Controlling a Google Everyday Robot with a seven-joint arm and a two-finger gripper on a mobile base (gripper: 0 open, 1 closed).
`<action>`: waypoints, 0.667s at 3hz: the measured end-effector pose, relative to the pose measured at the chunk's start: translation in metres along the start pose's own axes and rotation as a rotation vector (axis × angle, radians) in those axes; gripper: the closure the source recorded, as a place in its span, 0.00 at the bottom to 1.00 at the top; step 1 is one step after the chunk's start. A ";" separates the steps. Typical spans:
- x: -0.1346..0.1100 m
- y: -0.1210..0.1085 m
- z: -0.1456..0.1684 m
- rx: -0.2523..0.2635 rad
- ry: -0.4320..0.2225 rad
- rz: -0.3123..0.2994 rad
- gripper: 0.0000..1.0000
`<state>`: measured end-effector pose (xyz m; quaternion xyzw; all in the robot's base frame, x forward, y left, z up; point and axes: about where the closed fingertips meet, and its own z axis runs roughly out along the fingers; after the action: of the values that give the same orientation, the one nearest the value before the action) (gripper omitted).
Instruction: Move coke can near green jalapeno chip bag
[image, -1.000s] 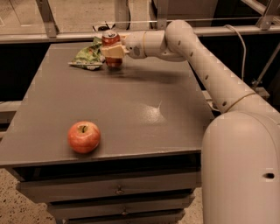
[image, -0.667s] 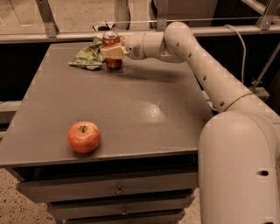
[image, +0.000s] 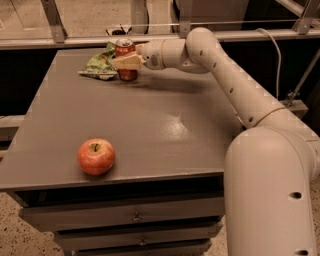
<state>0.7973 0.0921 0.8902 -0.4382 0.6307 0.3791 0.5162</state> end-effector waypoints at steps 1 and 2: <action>0.003 0.000 -0.003 0.003 0.000 0.010 0.00; 0.008 -0.001 -0.011 0.010 0.004 0.018 0.00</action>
Offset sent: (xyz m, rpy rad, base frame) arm -0.0050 -0.0310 -0.0068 -0.0010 0.0210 -0.0336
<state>0.7941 0.0798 0.8849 -0.4307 0.6374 0.3798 0.5138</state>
